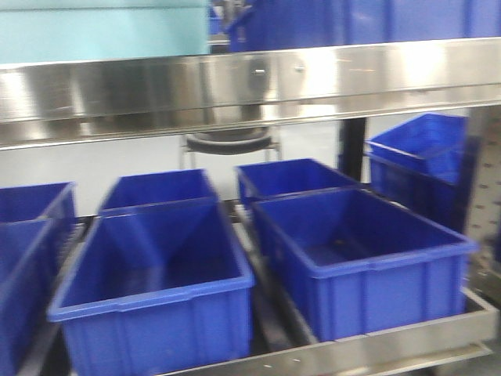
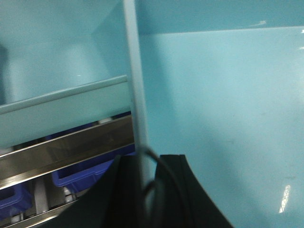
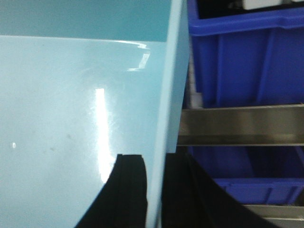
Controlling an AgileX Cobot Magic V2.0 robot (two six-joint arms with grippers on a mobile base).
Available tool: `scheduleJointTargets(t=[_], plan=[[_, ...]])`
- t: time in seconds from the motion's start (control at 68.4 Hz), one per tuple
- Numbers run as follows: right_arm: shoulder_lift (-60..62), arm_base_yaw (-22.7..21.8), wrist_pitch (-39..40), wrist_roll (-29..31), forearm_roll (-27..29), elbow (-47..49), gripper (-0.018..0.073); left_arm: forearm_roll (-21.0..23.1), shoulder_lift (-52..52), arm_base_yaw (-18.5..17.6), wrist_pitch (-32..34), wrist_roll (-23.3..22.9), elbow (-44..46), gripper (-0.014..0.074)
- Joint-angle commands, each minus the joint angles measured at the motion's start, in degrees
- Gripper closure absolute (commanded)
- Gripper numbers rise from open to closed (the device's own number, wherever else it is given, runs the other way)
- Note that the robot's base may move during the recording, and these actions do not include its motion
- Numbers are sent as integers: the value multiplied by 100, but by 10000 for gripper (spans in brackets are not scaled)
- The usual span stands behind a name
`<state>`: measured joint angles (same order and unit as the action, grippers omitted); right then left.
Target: Move two blue bins to right shelf middle
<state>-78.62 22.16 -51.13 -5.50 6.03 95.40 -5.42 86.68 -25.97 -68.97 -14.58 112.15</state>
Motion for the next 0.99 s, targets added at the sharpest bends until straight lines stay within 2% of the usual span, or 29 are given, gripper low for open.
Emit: scheduleJointTargets(t=[0.0, 0.98], plan=[[94, -21, 321, 74, 44, 62, 711, -31, -79, -10, 157, 39, 60, 707], [94, -21, 321, 74, 44, 62, 711, -31, -79, -10, 157, 39, 60, 707]])
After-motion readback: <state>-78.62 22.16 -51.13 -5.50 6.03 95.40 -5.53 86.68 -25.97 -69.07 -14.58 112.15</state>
